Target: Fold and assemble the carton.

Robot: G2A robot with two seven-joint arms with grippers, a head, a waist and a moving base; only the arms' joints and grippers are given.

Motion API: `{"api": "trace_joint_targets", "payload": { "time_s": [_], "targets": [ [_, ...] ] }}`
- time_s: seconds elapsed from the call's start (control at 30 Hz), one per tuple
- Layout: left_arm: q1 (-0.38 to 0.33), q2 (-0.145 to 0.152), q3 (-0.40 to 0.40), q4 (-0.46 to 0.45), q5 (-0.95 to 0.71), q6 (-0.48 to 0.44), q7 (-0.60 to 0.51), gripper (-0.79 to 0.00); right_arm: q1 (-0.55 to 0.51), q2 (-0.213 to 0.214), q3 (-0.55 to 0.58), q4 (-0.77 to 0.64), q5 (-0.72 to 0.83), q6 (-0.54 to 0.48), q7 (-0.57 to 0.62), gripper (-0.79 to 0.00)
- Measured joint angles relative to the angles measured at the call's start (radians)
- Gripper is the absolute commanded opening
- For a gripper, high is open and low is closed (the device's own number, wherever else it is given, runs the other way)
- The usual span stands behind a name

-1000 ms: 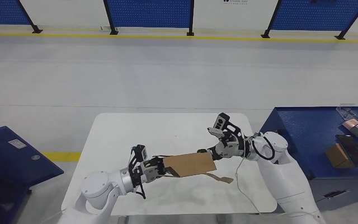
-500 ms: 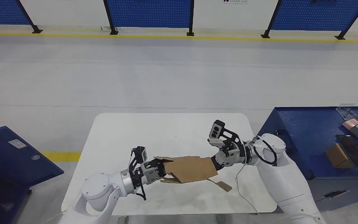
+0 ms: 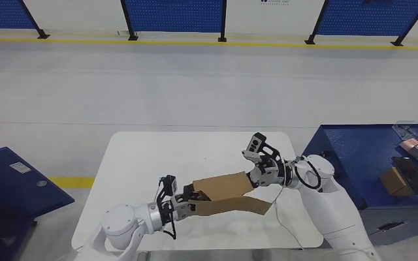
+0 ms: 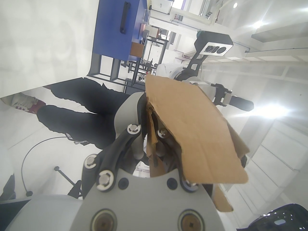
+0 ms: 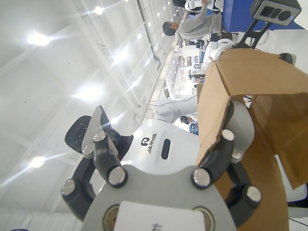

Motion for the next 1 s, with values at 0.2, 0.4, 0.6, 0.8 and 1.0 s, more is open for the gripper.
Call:
{"api": "trace_joint_targets", "payload": {
  "time_s": [0.2,0.4,0.6,0.8,1.0],
  "targets": [
    [0.000,0.003,0.014,-0.001,0.007,0.003,0.004,-0.785,0.020,-0.002,-0.037,0.040,-0.041,-0.018,0.014,-0.031],
    [-0.001,0.006,0.016,0.001,0.002,0.006,0.009,-0.785,0.025,0.000,-0.053,0.061,-0.058,-0.028,0.038,-0.385],
    [-0.001,0.009,0.019,0.002,-0.005,0.003,0.014,-0.785,0.024,0.002,-0.055,0.064,-0.058,-0.034,0.048,-0.400],
    [0.001,0.012,0.020,0.007,-0.010,-0.002,0.018,-0.785,0.020,0.006,-0.051,0.070,-0.051,-0.038,0.054,-0.422],
    [0.004,0.015,0.022,0.005,-0.015,-0.005,0.024,-0.785,0.017,0.008,-0.065,0.066,-0.070,-0.040,0.066,-0.462]
  ]
}}
